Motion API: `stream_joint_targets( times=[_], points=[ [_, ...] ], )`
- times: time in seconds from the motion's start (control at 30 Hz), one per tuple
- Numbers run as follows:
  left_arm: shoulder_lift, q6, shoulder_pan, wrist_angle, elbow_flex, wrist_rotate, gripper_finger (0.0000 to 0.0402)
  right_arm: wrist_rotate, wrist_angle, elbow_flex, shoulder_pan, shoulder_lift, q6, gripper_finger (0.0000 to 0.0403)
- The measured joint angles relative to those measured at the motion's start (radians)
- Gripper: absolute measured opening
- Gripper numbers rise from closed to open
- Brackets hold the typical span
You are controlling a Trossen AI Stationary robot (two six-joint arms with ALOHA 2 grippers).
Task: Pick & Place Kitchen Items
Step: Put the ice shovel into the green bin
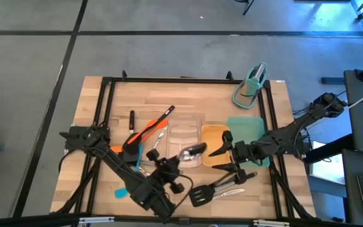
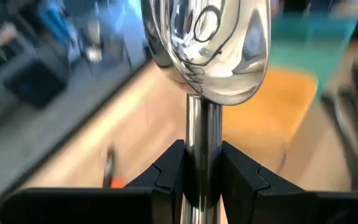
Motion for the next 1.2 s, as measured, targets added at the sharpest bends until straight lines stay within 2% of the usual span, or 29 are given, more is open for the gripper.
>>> stream_joint_targets(
  times=[0.1,0.2,0.43,0.67,0.93,1.2],
  points=[
    [-0.015,0.081,-0.004,0.041,-0.011,0.141,0.0068,0.004,-0.050,0.000,-0.010,-0.011,0.019,0.0201],
    [-0.018,0.098,-0.003,0.057,-0.011,0.211,0.0068,0.001,-0.080,0.000,-0.026,-0.011,0.065,0.0201],
    [-0.012,0.107,0.003,0.059,-0.011,0.247,0.0068,-0.025,-0.192,0.000,-0.085,-0.010,0.192,0.0201],
    [-0.011,0.145,0.023,0.066,-0.011,0.296,0.0068,-0.025,-0.189,0.000,-0.097,-0.010,0.195,0.0201],
    [-0.006,0.282,0.069,0.177,-0.011,0.331,0.0068,-0.025,-0.182,0.000,-0.104,0.012,0.198,0.0201],
    [-0.006,0.327,0.099,0.178,-0.011,0.346,0.0068,-0.025,-0.170,0.000,-0.105,0.019,0.215,0.0201]
  ],
)
